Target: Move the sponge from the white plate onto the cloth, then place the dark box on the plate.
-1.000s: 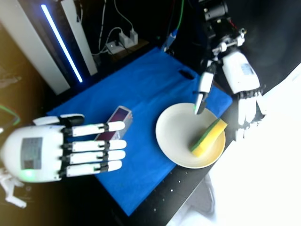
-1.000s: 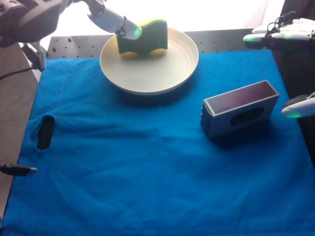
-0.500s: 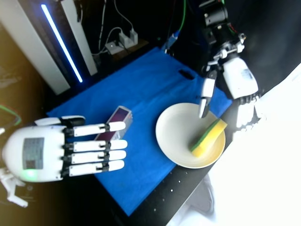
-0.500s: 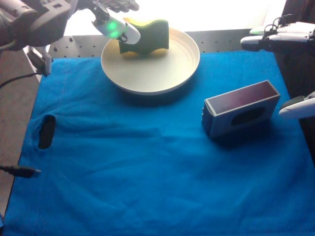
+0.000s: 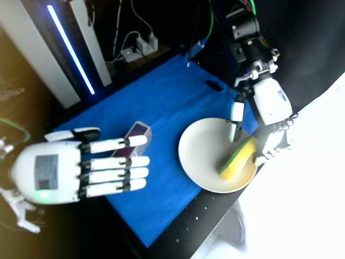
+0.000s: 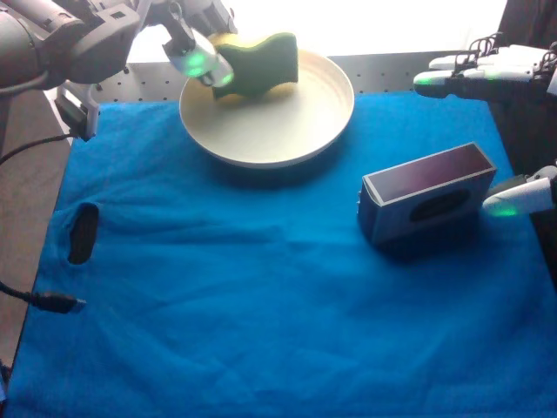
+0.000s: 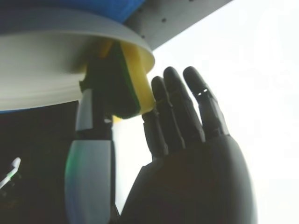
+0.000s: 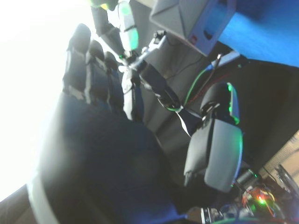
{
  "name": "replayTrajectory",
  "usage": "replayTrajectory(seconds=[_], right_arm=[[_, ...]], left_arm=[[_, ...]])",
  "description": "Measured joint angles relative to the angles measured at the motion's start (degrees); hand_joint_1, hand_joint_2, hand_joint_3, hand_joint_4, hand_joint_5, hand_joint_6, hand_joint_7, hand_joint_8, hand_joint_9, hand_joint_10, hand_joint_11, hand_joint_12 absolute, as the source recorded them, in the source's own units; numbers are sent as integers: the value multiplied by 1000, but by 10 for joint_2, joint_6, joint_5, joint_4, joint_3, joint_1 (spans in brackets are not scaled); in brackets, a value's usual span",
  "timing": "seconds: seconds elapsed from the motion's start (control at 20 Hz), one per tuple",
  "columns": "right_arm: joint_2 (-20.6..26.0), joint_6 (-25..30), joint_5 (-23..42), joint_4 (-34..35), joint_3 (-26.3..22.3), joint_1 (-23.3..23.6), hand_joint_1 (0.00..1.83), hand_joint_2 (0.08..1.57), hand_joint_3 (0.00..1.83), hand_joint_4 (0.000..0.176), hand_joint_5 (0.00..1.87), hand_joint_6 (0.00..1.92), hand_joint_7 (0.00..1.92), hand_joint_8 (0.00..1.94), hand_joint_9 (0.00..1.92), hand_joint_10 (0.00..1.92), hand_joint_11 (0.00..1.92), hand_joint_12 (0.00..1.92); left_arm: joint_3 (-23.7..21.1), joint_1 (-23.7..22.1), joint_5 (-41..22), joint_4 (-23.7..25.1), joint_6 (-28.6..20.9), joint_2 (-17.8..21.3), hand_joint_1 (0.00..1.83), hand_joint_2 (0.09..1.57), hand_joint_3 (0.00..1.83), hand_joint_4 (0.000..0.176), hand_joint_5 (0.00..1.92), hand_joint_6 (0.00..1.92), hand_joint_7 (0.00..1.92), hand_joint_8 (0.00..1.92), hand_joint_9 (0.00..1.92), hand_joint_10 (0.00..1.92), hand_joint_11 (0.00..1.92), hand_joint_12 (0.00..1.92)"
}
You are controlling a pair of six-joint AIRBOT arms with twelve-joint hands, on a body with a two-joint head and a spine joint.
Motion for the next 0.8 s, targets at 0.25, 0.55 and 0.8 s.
replayTrajectory(seconds=[0.25, 0.55, 0.8], right_arm=[[-5, 2, 1, -3, 0, 1, 829, 898, 0, 156, 222, 0, 178, 0, 244, 2, 5, 760], [-6, 12, 1, -4, 1, 1, 852, 903, 1, 169, 217, 3, 166, 2, 210, 4, 0, 656], [-5, 16, 0, -2, -7, 1, 729, 925, 1, 112, 224, 0, 180, 0, 199, 0, 107, 332]], left_arm=[[3, 0, -5, 0, -4, -6, 1211, 1137, 2, 0, 1005, 859, 876, 1234, 713, 771, 320, 1437], [-60, -8, -52, 5, -14, 43, 1257, 1138, 0, 0, 1059, 596, 865, 1394, 688, 1266, 422, 1701], [-214, -28, -155, 77, -14, 164, 1253, 1097, 0, 0, 1100, 620, 969, 1199, 781, 1133, 462, 1711]])
